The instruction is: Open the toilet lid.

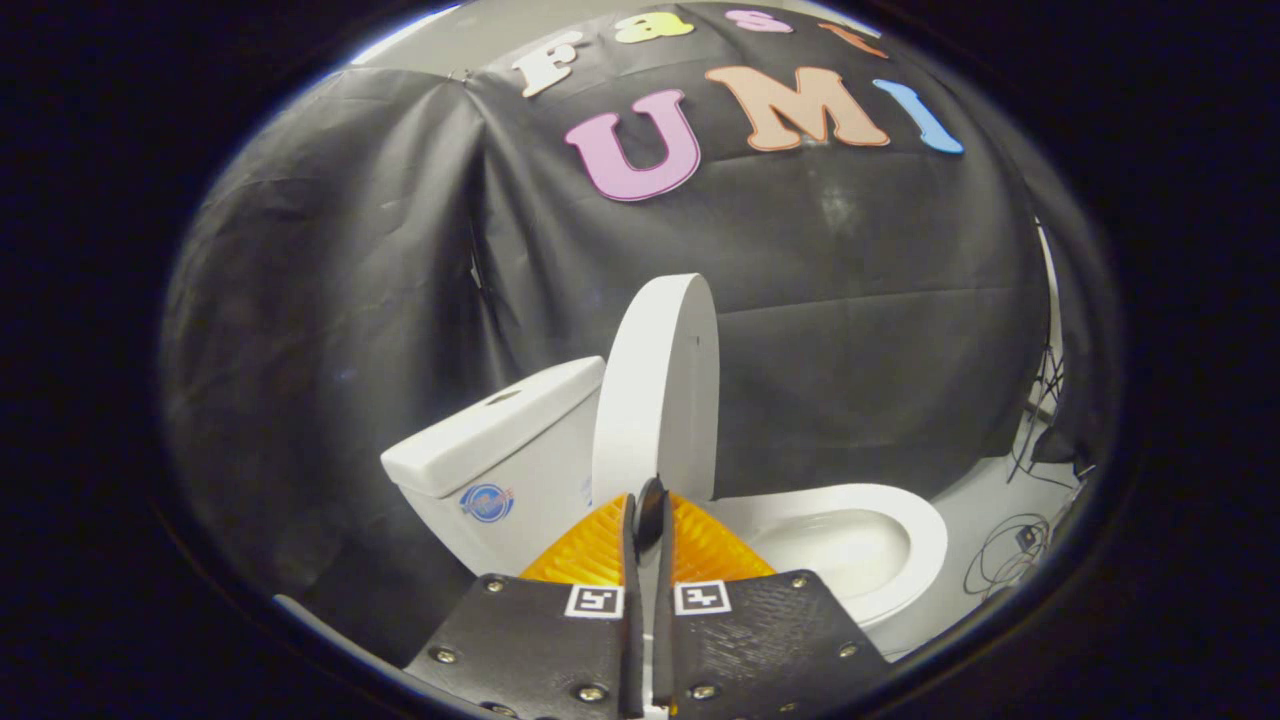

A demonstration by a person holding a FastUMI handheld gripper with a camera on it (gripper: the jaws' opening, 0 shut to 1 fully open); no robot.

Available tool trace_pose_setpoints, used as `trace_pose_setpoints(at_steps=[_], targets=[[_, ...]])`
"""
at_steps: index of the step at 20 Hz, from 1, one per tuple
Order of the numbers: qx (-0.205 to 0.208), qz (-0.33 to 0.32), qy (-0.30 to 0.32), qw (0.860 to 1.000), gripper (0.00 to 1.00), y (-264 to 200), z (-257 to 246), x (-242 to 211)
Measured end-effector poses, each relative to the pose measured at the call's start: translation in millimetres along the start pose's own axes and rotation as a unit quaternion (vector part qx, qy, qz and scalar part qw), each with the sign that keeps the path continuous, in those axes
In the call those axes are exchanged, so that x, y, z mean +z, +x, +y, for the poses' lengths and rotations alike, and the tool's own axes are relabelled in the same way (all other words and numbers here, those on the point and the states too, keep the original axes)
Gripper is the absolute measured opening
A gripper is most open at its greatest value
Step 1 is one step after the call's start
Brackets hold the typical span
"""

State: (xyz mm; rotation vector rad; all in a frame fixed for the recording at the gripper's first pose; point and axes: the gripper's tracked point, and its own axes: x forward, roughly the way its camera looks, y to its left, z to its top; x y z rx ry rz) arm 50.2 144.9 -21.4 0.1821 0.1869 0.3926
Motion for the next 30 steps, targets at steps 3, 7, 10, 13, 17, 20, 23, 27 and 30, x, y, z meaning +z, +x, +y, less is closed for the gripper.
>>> trace_pose_setpoints(at_steps=[3,7,10,13,17,20,23,27,30], targets=[[0.004,-0.005,-0.006,1.0,0.04,3.8,11.1,3.1],[0.007,-0.012,-0.008,1.0,0.05,7.6,25.5,5.7],[0.016,-0.014,-0.008,1.0,0.05,12.0,37.0,7.2],[0.024,-0.019,-0.007,1.0,0.05,16.1,47.6,6.5],[0.031,-0.023,-0.012,0.999,0.06,21.7,64.5,3.9],[0.034,-0.029,-0.023,0.999,0.07,25.9,75.1,2.1],[0.035,-0.032,-0.03,0.998,0.08,29.4,82.8,0.1],[0.045,-0.035,-0.047,0.997,0.12,34.1,97.7,-3.8],[0.06,-0.025,-0.041,0.997,0.21,37.0,100.9,-8.1]])
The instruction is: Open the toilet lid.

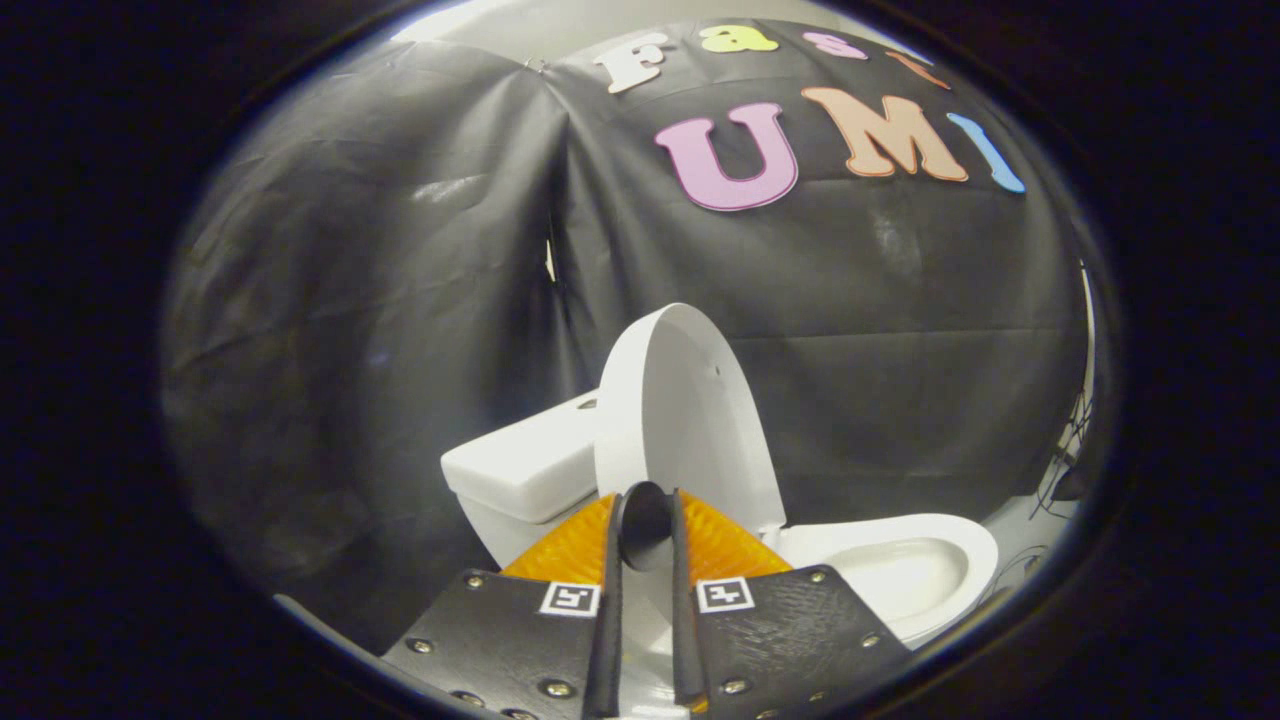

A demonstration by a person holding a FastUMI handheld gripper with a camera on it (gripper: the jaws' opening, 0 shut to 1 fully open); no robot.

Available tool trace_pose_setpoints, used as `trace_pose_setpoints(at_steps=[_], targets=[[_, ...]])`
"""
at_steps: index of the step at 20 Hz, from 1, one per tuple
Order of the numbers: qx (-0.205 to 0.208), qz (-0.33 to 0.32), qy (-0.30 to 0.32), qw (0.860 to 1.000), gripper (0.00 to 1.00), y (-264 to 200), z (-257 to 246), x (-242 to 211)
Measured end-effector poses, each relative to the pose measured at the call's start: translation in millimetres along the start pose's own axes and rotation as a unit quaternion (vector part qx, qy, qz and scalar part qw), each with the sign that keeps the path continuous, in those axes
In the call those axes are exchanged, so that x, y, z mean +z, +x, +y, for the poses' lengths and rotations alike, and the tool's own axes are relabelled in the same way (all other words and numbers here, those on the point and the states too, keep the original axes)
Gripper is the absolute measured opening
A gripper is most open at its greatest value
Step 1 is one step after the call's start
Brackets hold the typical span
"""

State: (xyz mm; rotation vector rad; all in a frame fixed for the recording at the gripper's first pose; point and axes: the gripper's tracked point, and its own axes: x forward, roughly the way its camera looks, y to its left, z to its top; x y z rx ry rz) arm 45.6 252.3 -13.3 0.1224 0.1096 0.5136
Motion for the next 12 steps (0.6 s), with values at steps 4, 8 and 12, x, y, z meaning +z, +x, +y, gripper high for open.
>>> trace_pose_setpoints(at_steps=[4,8,12], targets=[[0.005,0.029,0.037,0.999,0.55,-3.7,-5.7,-13.2],[-0.016,0.005,0.026,1.0,0.96,-14.4,-22.4,5.4],[-0.016,-0.007,-0.004,1.0,0.99,-27.7,-25.5,17.1]])
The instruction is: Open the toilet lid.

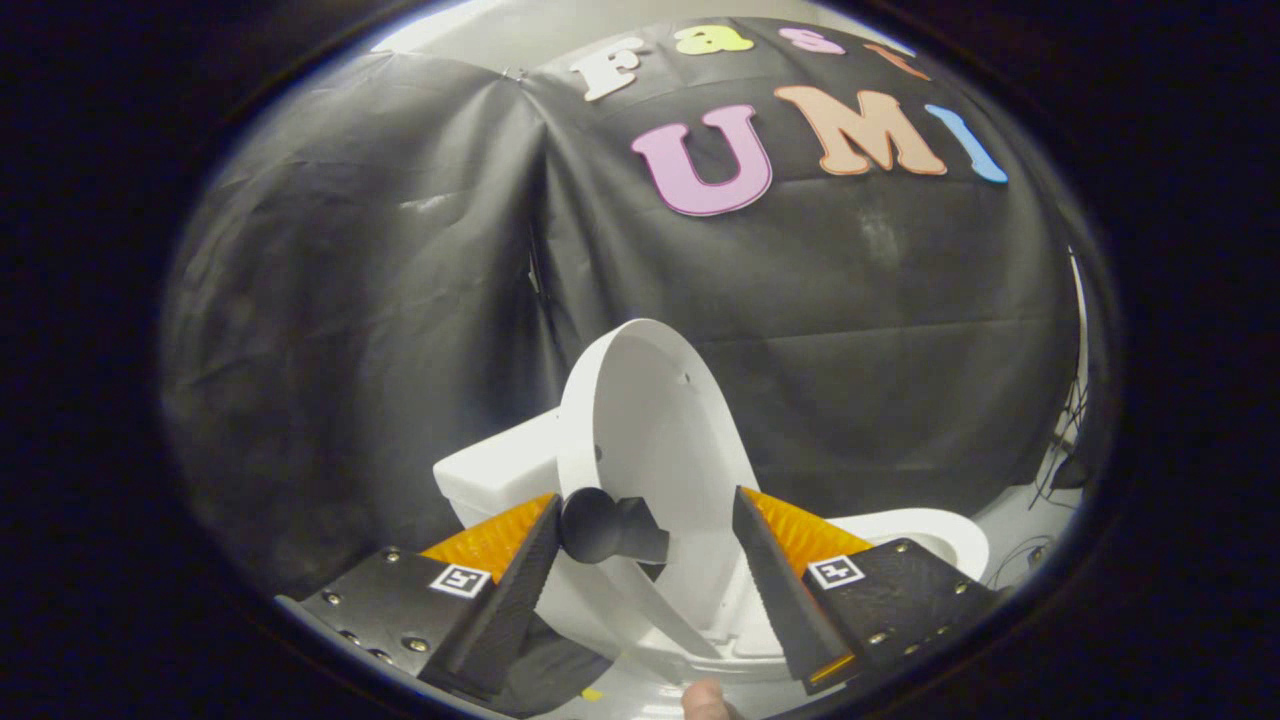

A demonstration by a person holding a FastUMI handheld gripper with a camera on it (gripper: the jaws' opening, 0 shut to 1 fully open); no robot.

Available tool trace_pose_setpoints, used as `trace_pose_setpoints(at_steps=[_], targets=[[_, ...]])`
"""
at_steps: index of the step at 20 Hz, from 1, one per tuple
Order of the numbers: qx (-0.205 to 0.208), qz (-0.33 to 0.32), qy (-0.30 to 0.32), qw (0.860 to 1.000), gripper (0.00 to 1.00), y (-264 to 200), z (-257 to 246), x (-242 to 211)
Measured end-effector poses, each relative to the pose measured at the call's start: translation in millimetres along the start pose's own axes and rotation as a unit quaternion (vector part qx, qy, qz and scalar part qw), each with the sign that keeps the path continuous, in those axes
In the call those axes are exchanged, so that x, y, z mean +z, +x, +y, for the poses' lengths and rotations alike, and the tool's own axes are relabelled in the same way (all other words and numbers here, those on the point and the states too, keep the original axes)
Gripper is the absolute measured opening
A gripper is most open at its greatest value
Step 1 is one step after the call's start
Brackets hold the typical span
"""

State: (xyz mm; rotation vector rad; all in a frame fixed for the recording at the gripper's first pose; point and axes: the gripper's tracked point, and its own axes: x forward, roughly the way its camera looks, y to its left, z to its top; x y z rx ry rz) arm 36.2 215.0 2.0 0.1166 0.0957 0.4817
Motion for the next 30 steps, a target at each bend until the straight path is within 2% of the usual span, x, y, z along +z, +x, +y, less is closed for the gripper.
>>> trace_pose_setpoints(at_steps=[6,13,19,30], targets=[[0.01,-0.017,-0.014,1.0,0.99,-8.9,-1.3,9.2],[-0.022,-0.049,0.021,0.998,0.99,-26.2,-35.1,39.6],[-0.071,-0.057,-0.038,0.995,0.99,-43.4,-71.3,54.1],[-0.09,-0.089,-0.064,0.99,0.99,-79.4,-101.6,98.8]])
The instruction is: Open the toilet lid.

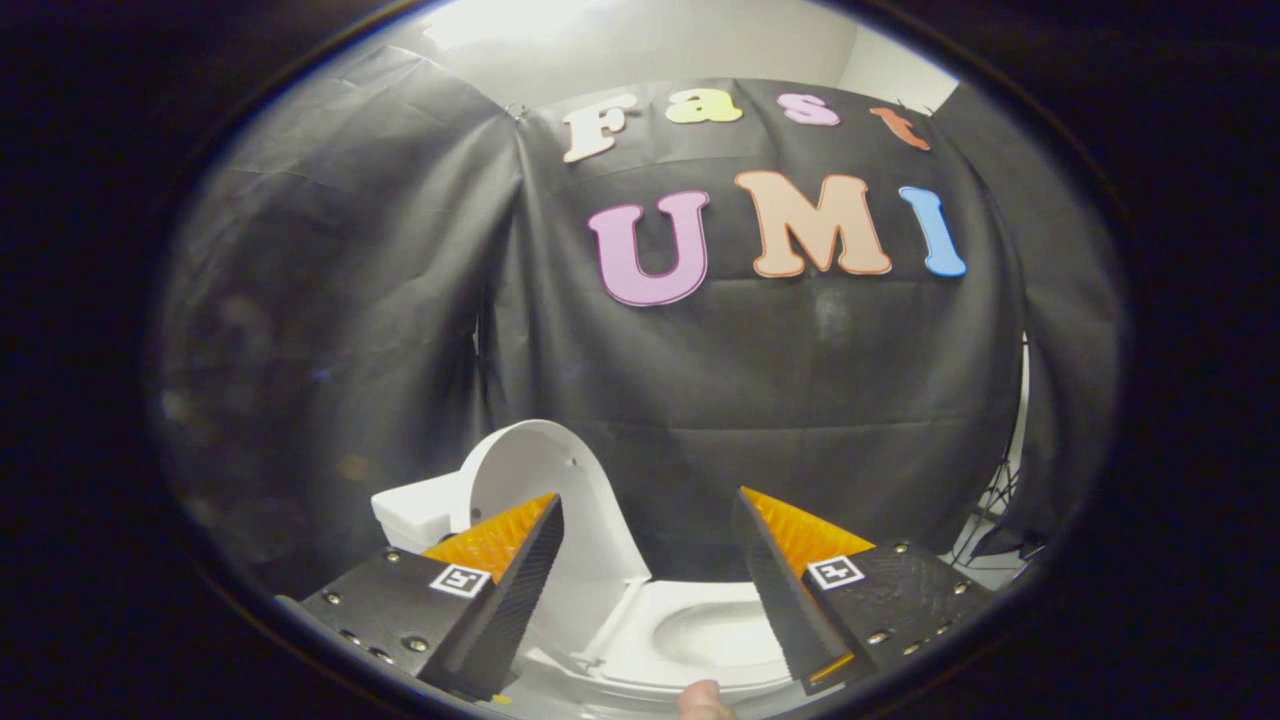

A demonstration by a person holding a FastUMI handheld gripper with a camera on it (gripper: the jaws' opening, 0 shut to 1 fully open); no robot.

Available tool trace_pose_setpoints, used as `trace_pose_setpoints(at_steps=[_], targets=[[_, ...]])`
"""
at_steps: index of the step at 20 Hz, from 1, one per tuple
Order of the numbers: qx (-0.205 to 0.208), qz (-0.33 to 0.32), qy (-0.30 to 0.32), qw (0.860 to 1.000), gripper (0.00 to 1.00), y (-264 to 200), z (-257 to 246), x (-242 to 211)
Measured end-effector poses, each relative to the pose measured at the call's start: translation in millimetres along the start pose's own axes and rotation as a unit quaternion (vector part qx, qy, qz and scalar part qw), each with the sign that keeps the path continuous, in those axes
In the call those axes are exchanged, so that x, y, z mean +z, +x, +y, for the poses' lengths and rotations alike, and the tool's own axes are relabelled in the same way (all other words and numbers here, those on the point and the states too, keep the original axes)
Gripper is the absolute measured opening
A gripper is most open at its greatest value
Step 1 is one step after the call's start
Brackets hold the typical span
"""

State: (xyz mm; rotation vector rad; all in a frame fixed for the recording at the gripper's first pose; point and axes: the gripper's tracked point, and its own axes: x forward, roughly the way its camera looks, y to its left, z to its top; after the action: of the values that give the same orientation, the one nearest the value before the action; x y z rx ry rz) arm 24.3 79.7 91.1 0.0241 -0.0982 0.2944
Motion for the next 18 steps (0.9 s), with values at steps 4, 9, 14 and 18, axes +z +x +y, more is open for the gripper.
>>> trace_pose_setpoints(at_steps=[4,9,14,18], targets=[[-0.008,0.003,-0.012,1.0,0.99,-10.1,-19.6,5.6],[-0.024,-0.001,-0.027,0.999,0.99,-21.0,-49.4,14.5],[-0.04,-0.003,-0.052,0.998,0.99,-30.1,-72.4,20.7],[-0.038,0.003,-0.058,0.998,0.99,-39.5,-87.6,17.2]])
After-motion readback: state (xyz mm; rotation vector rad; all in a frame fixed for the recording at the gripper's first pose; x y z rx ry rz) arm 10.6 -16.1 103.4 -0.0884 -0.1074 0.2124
